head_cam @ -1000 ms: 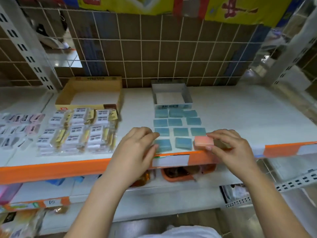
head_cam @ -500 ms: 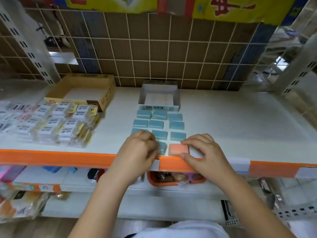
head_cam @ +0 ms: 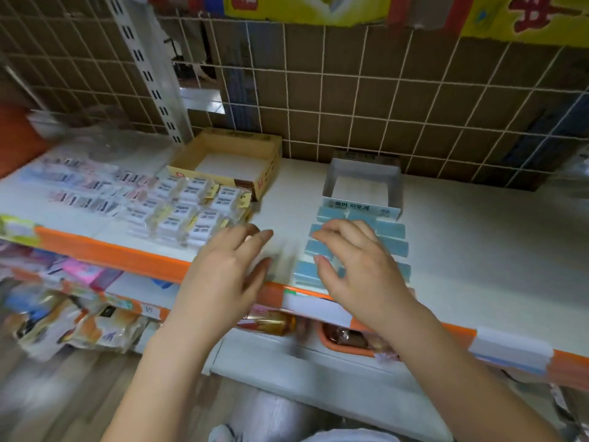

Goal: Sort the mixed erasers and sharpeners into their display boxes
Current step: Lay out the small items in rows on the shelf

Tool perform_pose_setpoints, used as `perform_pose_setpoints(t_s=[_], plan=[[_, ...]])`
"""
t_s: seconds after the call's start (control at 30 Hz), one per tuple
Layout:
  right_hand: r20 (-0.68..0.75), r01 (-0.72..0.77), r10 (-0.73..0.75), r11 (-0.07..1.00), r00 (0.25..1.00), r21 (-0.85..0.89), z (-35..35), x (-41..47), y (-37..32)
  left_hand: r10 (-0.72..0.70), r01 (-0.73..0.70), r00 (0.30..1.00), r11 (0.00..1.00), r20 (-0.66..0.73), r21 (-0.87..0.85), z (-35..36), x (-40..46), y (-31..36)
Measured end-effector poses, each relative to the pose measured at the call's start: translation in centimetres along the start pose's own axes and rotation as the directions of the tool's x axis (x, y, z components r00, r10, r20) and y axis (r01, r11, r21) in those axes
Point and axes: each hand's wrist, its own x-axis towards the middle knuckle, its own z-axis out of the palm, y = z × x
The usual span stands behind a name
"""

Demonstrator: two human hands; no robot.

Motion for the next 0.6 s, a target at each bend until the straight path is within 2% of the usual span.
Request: perform_pose_setpoints(t_s=[0.27, 0.6], plan=[[0.036, 0.108, -0.107, 0.994, 0.994, -0.016, 7.4, 5.3, -9.5, -0.135, 0.14, 0.983, 0.99, -0.12, 0.034, -4.5, -4.7, -11.1], [0.092, 0.11, -0.11, 0.994, 0.99, 0.006, 18.6, 12.0, -23.2, -0.211, 0.225, 0.963, 0.972, -0.168, 0.071, -12.6, -11.0, -28.5]])
